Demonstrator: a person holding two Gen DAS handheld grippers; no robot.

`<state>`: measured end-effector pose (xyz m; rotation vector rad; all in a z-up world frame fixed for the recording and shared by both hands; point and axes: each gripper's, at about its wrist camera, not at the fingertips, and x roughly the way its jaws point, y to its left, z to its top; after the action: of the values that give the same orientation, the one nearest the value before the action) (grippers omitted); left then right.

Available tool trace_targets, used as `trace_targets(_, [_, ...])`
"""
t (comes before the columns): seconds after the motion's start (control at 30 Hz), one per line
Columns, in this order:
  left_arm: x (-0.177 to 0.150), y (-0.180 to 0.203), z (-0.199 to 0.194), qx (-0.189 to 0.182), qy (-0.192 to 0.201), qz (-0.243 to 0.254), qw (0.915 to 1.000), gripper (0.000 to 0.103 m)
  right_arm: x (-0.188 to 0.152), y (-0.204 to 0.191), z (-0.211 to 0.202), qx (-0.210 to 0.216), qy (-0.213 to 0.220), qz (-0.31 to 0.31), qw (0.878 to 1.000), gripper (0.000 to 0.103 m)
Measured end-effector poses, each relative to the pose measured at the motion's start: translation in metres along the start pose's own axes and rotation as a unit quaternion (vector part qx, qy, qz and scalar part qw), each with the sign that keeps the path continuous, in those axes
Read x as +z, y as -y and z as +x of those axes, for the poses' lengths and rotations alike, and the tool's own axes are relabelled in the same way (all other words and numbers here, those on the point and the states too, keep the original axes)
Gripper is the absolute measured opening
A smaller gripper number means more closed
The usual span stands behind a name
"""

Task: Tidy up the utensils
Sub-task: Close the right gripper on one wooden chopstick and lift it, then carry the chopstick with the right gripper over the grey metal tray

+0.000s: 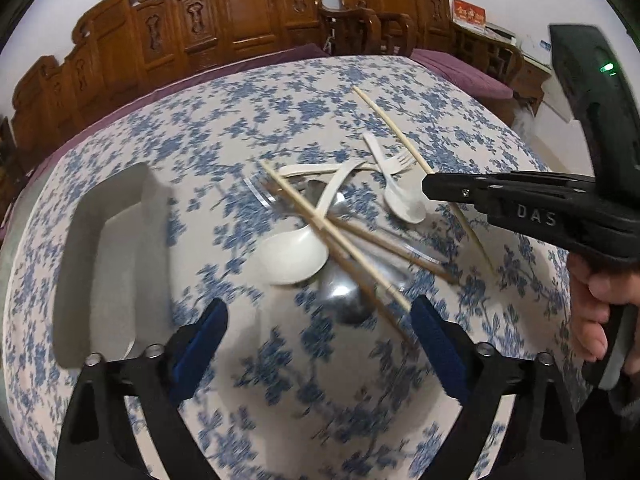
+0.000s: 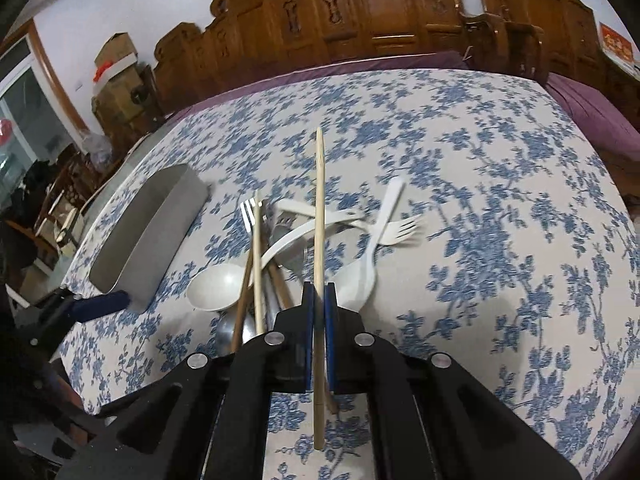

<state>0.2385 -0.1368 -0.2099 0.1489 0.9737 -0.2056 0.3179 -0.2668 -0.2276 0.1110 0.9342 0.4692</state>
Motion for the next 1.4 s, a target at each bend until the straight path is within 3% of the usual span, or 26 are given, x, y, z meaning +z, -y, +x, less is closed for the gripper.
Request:
trace_targets(0.13, [0.010, 0.006, 0.017, -0.008, -0.011, -0.009, 0.9999, 0.071, 0.001, 0.006, -0.002, 0.000, 0.004, 0.009, 1.000, 0.006])
trace_targets(0.23, [0.017, 0.006, 0.031, -0.012, -0.026, -0.026, 0.9993, 0.055, 0.001, 0.006, -0.003, -0.001, 0.005, 0.011, 1.000, 0.006])
trace_targets(0.27, [0.019, 0.006, 0.035, -0.014, -0.026, -0.030, 0.9991, 0.032, 0.001, 0.006, -0.003, -0.001, 0.005, 0.011, 1.000, 0.006])
trace_targets(0.3, [0.021, 0.006, 0.038, -0.014, -0.029, -0.031, 0.9990, 0.016, 0.001, 0.006, -0.003, 0.000, 0.005, 0.012, 1.000, 0.006])
trace_targets(0.7, [0.029, 0.001, 0.056, -0.010, -0.062, -0.056, 0.9965, 0.017, 0.003, 0.007, -0.002, 0.002, 0.006, 0.015, 1.000, 0.006])
trace_targets(0.8, [0.030, 0.001, 0.054, -0.011, -0.060, -0.058, 0.9964, 0.008, 0.003, 0.007, -0.002, 0.001, 0.006, 0.014, 1.000, 0.006])
trace_targets(1.4, [0.037, -0.030, -0.002, 0.000, 0.010, -0.055, 0.9984, 0.004, 0.002, -0.009, -0.001, 0.013, 0.005, -0.001, 1.000, 0.006])
